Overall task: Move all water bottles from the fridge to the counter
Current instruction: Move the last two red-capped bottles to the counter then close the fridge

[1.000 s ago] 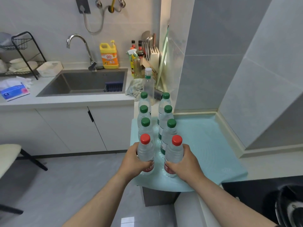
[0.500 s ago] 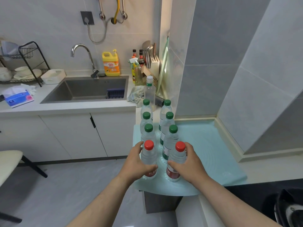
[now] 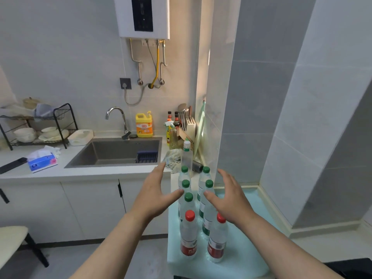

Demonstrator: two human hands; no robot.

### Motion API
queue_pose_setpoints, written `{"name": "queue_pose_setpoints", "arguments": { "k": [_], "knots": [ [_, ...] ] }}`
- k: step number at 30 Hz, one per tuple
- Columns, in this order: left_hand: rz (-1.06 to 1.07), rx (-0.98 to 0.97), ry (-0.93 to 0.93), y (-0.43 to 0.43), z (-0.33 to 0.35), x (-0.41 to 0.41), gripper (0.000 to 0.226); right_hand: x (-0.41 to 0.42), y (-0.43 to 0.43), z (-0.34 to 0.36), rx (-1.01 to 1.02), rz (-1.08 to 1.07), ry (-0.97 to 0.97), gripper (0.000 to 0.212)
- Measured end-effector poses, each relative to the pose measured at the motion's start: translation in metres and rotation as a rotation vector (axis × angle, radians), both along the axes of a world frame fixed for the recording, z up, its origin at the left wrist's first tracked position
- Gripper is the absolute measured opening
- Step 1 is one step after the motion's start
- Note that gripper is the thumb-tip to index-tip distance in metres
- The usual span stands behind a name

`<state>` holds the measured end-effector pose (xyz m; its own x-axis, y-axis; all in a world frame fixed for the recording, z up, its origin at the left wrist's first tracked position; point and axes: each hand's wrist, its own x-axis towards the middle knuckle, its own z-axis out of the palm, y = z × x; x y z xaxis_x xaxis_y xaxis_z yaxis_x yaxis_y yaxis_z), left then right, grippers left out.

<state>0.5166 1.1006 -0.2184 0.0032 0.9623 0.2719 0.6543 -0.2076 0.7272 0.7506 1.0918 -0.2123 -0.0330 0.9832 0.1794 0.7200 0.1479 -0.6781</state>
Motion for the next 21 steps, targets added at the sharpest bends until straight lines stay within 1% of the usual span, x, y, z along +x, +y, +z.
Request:
{"name": "queue_pose_setpoints", "arguments": {
  "k": [4,9,13,18,21],
  "knots": [
    [0.029,0.060,0.008,-0.016,0.033,-0.024,0.094,-0.025,-0.010,0.040,0.092,0.050,-0.043,0.080],
    [0.096,0.118,0.004,-0.053,0.064,-0.050,0.088,-0.058,-0.032,0.074,0.158,0.135,-0.025,0.077],
    [0.156,0.135,0.033,-0.104,0.079,-0.067,0.083,-0.079,-0.063,0.090,0.188,0.244,0.020,0.078],
    [0.272,0.174,0.082,-0.189,0.093,-0.074,0.079,-0.097,-0.114,0.096,0.233,0.395,0.032,0.073],
    [0.327,0.167,0.119,-0.245,0.102,-0.074,0.089,-0.103,-0.149,0.093,0.234,0.490,0.034,0.072]
  ]
}}
